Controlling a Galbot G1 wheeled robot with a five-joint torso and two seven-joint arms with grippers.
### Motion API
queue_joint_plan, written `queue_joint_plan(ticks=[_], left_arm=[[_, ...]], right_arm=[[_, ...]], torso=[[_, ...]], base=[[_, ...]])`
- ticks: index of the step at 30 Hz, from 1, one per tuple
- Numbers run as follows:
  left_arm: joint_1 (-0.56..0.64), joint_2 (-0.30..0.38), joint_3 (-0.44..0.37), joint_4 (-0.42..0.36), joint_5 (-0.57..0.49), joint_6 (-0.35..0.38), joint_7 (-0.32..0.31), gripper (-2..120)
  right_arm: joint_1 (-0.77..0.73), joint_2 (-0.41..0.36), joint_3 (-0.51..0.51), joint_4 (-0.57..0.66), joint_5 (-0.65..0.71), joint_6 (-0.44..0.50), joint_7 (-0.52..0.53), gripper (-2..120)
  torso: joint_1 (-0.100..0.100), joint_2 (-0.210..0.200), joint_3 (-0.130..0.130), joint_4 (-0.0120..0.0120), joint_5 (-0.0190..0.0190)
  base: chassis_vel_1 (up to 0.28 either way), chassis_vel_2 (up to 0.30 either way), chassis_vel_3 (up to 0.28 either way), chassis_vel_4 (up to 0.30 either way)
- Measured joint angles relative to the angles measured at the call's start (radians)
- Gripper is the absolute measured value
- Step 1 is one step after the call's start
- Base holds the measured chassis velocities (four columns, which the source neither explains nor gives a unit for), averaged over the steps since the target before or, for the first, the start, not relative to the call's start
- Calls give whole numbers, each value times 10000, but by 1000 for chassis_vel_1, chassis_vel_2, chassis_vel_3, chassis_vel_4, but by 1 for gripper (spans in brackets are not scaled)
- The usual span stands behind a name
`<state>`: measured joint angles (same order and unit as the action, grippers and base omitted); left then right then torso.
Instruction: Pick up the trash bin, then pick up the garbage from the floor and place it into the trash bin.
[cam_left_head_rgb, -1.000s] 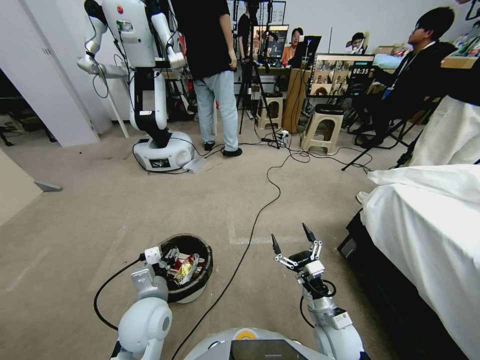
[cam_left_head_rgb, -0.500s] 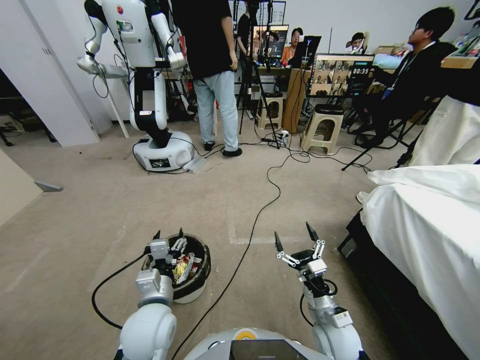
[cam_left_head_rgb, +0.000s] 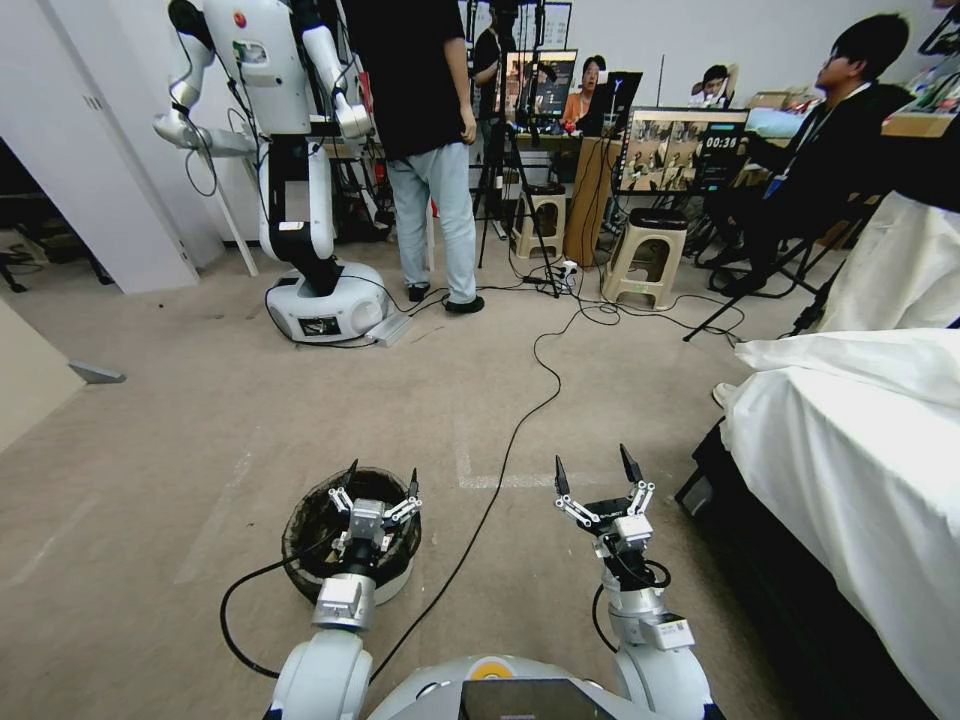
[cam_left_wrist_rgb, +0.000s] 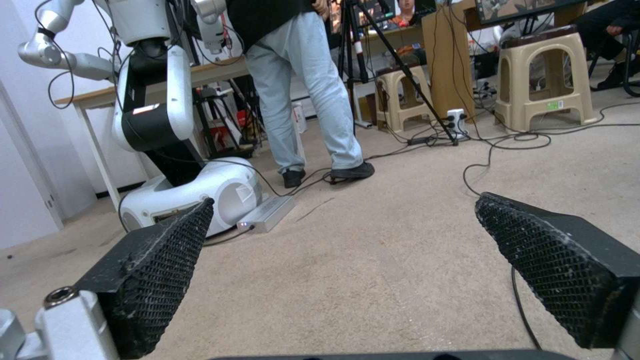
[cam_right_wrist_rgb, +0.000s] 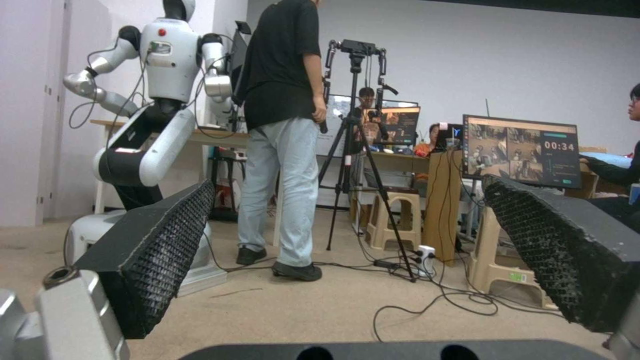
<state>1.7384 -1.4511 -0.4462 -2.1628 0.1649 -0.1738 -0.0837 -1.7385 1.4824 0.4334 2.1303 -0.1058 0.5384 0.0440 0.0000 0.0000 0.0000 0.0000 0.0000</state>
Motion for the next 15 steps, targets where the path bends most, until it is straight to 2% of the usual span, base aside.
queue_joint_plan(ticks=[9,15], left_arm=[[-14,-34,16,269,209,-517,-407,100],[8,-47,56,362,373,-728,-943,100]], right_arm=[[-41,-11,23,29,-30,-77,91,100],[-35,-27,37,28,-33,-104,103,100]], torso=[[0,0,0,0,0],[0,0,0,0,0]], base=[[0,0,0,0],[0,0,0,0]])
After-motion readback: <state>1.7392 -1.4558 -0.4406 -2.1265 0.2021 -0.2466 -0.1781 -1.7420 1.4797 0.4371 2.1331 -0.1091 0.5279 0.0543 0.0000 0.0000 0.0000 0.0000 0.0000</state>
